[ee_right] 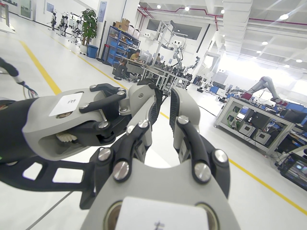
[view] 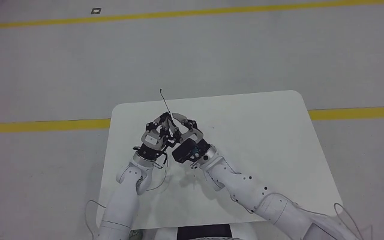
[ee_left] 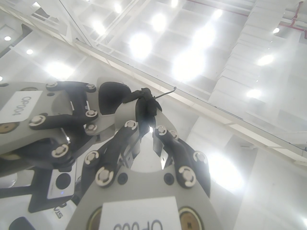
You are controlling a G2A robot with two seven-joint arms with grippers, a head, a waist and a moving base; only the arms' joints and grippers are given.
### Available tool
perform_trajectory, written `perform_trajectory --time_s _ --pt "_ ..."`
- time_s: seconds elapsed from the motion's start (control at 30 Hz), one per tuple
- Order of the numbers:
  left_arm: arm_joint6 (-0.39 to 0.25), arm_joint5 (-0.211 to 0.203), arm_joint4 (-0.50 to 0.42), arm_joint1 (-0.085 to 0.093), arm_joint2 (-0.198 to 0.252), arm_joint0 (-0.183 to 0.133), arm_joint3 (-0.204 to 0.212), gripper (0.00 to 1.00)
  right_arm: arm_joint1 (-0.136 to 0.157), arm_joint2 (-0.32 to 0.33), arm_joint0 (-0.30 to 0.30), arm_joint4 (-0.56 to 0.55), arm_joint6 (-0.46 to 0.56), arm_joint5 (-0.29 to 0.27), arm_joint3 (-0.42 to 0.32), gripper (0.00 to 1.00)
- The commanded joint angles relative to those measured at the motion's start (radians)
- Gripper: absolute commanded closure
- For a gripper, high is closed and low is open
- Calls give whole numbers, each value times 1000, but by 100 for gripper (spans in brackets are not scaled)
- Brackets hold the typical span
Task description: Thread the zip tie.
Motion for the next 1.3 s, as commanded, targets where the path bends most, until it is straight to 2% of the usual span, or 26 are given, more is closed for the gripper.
perform_trajectory --time_s 0.0,0.3,0.43,0.9,1.27 --pt "0 0 0 0 0 0 0 100 3 -7 9 0 2 0 3 82" --pt "0 0 0 0 0 0 0 100 17 -22 26 0 17 0 -2 85" --pt "0 0 0 0 0 0 0 100 19 -19 24 0 16 0 -7 100" --pt "0 0 0 0 0 0 0 100 32 2 4 0 14 0 -15 100" --pt "0 0 0 0 0 0 0 100 55 66 -45 0 9 0 -40 100"
